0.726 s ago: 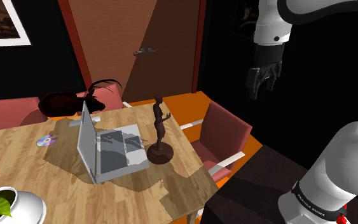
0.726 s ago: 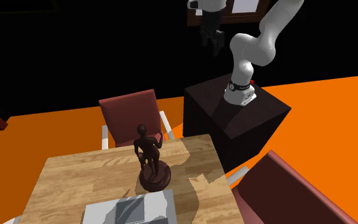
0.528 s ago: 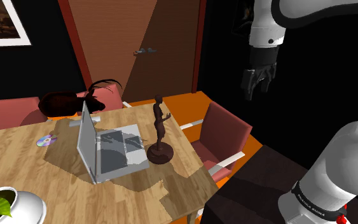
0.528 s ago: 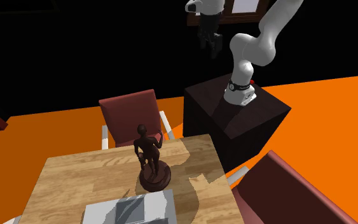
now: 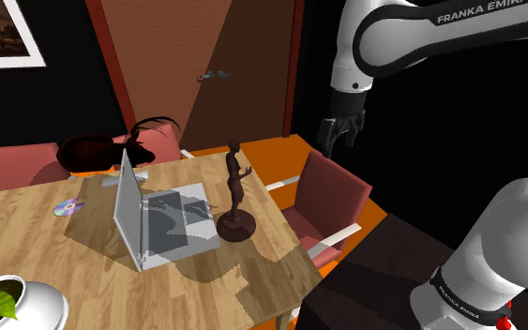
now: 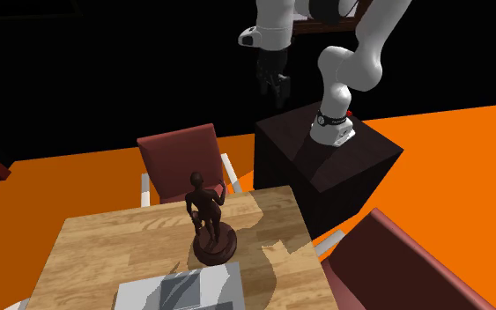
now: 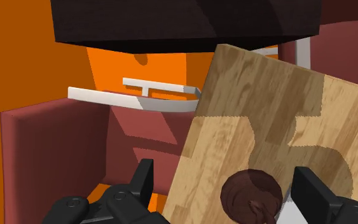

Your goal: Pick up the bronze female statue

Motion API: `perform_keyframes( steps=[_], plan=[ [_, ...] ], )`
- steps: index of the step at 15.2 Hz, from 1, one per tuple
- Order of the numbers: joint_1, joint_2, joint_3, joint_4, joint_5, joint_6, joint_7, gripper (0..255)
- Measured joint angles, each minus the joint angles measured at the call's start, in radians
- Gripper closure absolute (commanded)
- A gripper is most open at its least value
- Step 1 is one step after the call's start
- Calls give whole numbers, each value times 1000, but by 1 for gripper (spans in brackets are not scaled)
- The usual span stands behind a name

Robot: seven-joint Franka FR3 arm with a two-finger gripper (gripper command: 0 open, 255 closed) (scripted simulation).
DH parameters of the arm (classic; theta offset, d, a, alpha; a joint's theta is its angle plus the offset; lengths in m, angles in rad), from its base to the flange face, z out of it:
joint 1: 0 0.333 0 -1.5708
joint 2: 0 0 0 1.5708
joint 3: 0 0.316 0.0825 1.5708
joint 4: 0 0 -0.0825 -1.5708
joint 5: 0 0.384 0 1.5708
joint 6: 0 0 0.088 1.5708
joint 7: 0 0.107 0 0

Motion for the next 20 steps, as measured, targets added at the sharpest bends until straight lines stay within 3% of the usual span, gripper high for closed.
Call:
perform_keyframes(
  steps=[8, 20],
  plan=[
    [36, 256, 29, 72, 48, 272, -12, 0],
    [74, 660, 63, 347, 89, 535, -56, 0]
  ],
)
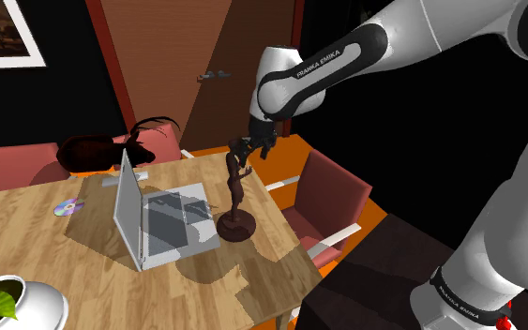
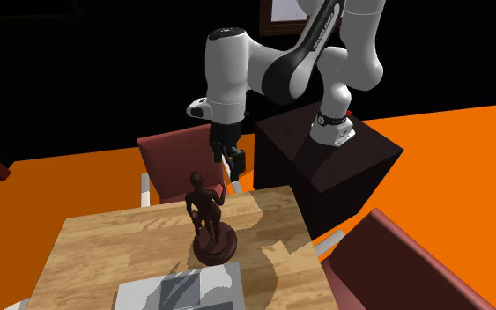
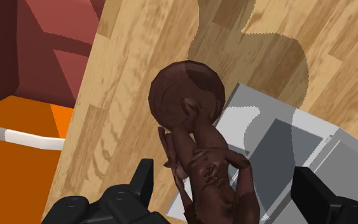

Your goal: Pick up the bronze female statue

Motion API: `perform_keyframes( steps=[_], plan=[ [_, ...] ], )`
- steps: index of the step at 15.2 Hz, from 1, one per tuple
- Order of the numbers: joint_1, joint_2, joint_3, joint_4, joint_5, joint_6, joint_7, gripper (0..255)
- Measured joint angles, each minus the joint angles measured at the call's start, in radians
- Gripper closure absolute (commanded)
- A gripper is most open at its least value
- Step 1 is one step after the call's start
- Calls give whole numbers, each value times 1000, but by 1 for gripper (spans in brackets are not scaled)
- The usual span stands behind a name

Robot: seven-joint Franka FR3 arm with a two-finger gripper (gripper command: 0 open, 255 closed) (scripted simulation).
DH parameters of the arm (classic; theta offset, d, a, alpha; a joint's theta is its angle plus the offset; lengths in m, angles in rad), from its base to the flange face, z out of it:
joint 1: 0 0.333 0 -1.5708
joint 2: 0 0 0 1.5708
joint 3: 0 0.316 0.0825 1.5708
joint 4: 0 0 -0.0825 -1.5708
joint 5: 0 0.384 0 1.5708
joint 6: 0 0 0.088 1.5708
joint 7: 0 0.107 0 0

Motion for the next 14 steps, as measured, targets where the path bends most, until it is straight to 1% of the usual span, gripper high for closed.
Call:
perform_keyframes(
  steps=[3, 6, 11, 12, 14],
  plan=[
    [11, 100, 10, 90, 2, 42, -5, 0],
    [17, 140, 13, 104, 2, 77, -7, 0],
    [18, 180, 14, 91, 3, 132, -13, 0],
    [18, 184, 14, 91, 3, 136, -13, 255],
    [18, 185, 14, 90, 3, 139, -14, 255]
  ],
)
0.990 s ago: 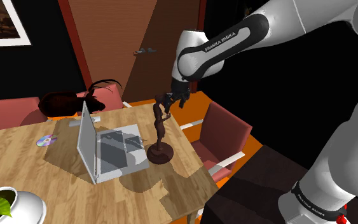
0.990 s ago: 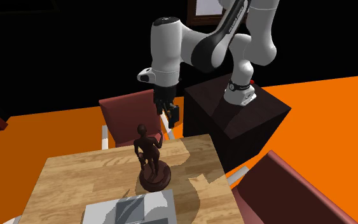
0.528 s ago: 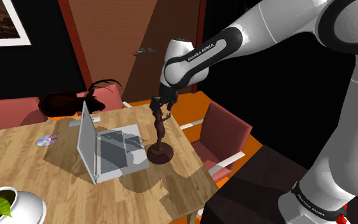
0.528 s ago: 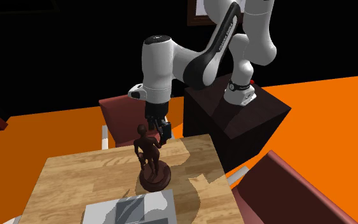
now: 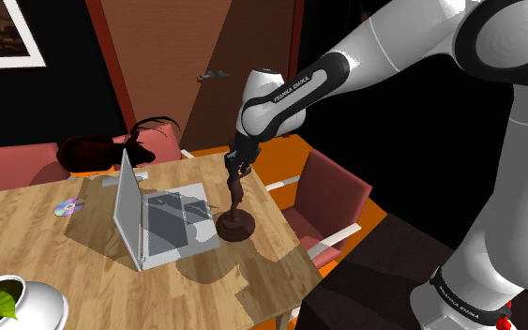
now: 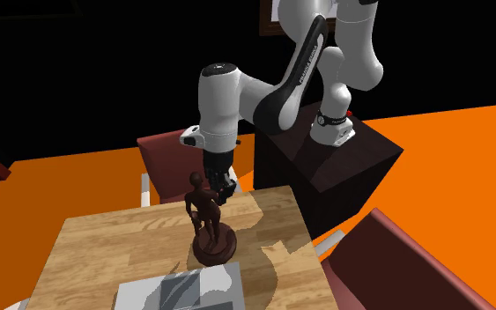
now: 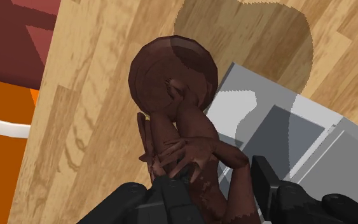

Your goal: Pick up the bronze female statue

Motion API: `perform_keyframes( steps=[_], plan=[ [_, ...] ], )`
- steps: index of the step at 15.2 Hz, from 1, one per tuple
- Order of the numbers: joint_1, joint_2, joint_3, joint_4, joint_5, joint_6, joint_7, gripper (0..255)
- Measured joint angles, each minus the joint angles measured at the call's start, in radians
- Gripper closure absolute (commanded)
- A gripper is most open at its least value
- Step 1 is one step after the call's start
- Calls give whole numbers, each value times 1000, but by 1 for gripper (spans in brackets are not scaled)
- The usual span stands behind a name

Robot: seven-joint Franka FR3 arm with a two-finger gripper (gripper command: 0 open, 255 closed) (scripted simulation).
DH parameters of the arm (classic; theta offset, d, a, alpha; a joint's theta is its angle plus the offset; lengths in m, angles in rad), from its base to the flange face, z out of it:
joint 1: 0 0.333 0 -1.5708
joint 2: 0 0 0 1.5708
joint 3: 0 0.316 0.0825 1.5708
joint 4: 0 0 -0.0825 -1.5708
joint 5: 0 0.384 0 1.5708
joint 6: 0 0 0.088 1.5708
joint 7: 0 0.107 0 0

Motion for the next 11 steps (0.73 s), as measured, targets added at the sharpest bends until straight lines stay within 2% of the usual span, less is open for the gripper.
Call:
perform_keyframes(
  steps=[11],
  plan=[
    [0, -14, 0, 5, -1, -22, 4, 255]
  ],
)
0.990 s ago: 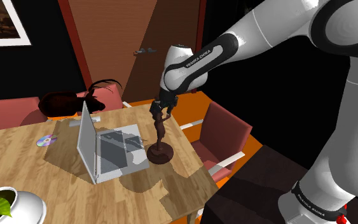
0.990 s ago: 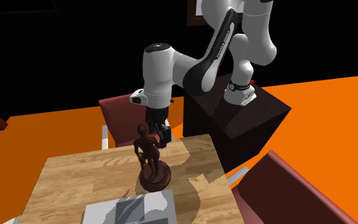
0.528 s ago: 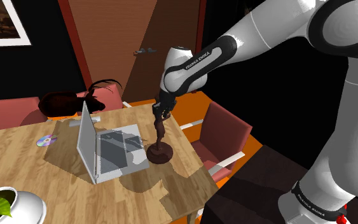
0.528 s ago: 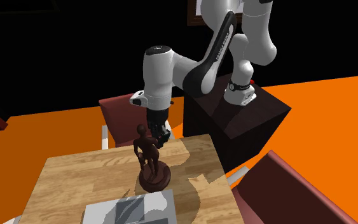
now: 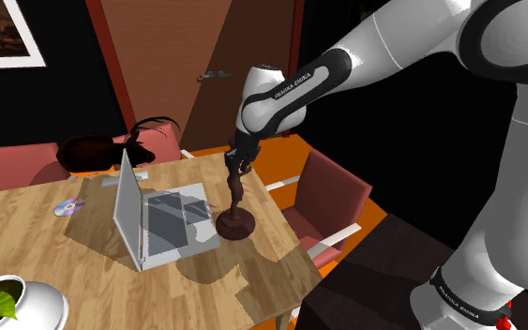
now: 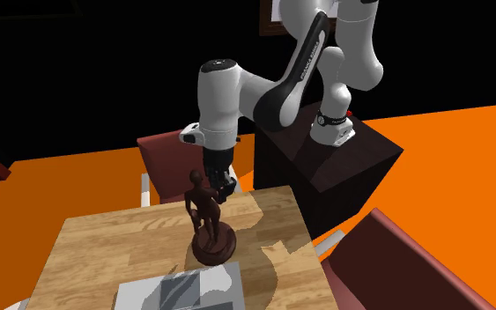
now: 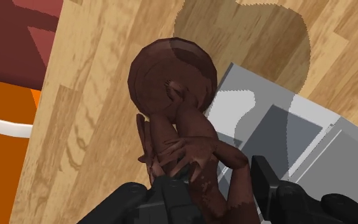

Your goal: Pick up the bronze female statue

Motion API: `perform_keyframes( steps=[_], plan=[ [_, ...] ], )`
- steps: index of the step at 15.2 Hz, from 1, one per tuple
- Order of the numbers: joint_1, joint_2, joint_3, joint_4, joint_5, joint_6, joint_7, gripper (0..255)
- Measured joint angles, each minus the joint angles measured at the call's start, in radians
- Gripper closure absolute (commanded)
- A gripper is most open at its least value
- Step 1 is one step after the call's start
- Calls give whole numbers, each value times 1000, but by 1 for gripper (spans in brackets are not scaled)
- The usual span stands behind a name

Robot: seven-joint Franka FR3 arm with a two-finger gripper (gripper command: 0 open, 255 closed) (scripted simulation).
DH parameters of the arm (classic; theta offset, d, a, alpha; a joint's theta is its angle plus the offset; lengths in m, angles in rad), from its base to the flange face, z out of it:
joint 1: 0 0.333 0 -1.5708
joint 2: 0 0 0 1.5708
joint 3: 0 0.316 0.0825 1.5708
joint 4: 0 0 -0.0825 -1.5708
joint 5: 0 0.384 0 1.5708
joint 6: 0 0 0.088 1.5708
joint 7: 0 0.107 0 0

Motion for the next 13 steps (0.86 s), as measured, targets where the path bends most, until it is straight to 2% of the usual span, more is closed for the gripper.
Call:
perform_keyframes(
  steps=[13],
  plan=[
    [-4, -89, -1, 59, -2, -146, 13, 255]
  ],
)
